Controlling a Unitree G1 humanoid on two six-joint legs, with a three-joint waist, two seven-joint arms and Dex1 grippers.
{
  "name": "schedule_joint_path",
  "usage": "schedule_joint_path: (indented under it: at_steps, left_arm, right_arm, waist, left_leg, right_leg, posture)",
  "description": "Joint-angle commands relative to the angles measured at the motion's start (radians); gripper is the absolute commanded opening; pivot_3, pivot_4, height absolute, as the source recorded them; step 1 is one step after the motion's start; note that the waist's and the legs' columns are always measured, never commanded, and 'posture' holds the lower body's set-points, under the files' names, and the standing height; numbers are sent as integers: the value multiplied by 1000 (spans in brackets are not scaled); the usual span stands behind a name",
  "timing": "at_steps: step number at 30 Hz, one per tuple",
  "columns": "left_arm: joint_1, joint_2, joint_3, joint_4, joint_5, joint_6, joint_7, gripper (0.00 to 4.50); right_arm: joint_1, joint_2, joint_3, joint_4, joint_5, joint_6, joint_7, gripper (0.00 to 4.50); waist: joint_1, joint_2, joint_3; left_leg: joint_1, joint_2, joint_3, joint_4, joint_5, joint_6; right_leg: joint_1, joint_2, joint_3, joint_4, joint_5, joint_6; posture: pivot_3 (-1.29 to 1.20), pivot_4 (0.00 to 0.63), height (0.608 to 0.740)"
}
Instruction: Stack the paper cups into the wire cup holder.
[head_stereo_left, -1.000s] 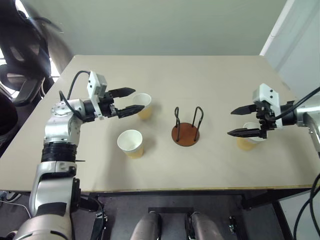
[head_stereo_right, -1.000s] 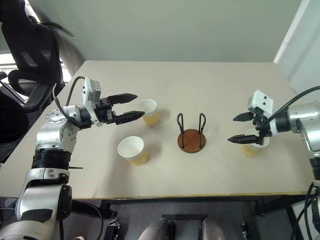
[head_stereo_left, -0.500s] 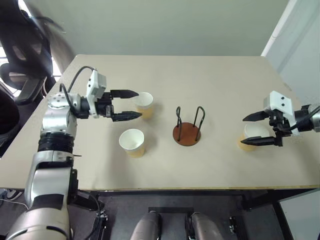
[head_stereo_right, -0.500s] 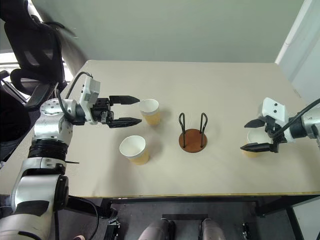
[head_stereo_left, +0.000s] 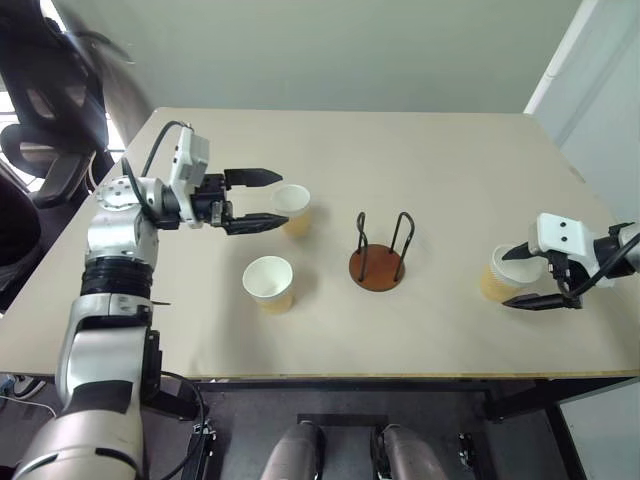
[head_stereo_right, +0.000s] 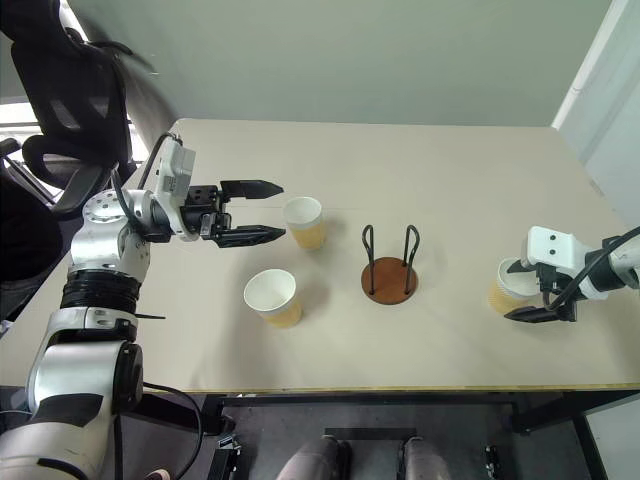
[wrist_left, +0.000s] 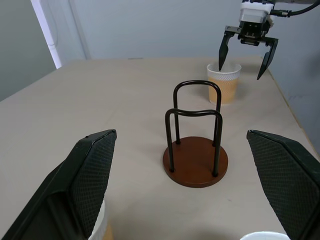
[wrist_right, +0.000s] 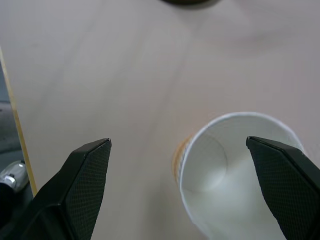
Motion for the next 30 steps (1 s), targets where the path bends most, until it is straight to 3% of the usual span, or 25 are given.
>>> schedule_joint_path:
  at_steps: [1, 14, 17, 28, 30]
  left_arm:
    - [-13, 2, 22, -27, -19, -14, -35, 4500]
    - [3, 2, 16, -23, -6, -58, -42, 4500]
    - [12, 6, 14, -28, -9, -70, -47, 4500]
    - [15, 17, 3, -27, -9, -81, -47, 4500]
    - [14, 18, -1, -27, -10, -79, -47, 4500]
  right_arm:
    - [-10, -25, -6, 21, -26, -39, 9, 4463]
    - [-112, 24, 84, 128, -184, -192, -9, 4463]
    - [-146, 38, 107, 157, -218, -226, -5, 3873]
    - [-175, 40, 133, 167, -258, -282, 47, 28]
    - [-170, 38, 132, 154, -254, -277, 56, 28]
  waist:
    - [0, 0, 0]
    - [-3, 0, 0]
    - [-3, 0, 0]
    - [-2, 0, 0]
    - [-2, 0, 0]
  left_leg:
    - [0, 0, 0, 0, 0, 0]
    - [0, 0, 0, 0, 0, 1]
    - [0, 0, 0, 0, 0, 1]
    - [0, 0, 0, 0, 0, 1]
    - [0, 0, 0, 0, 0, 1]
  right_leg:
    - [0, 0, 0, 0, 0, 0]
    - [0, 0, 0, 0, 2, 1]
    - [0, 0, 0, 0, 2, 1]
    - [0, 0, 0, 0, 2, 1]
    - [0, 0, 0, 0, 2, 1]
  posture:
    - [0, 150, 740]
    - [0, 150, 740]
    - [0, 150, 740]
    - [0, 150, 740]
    - [0, 150, 740]
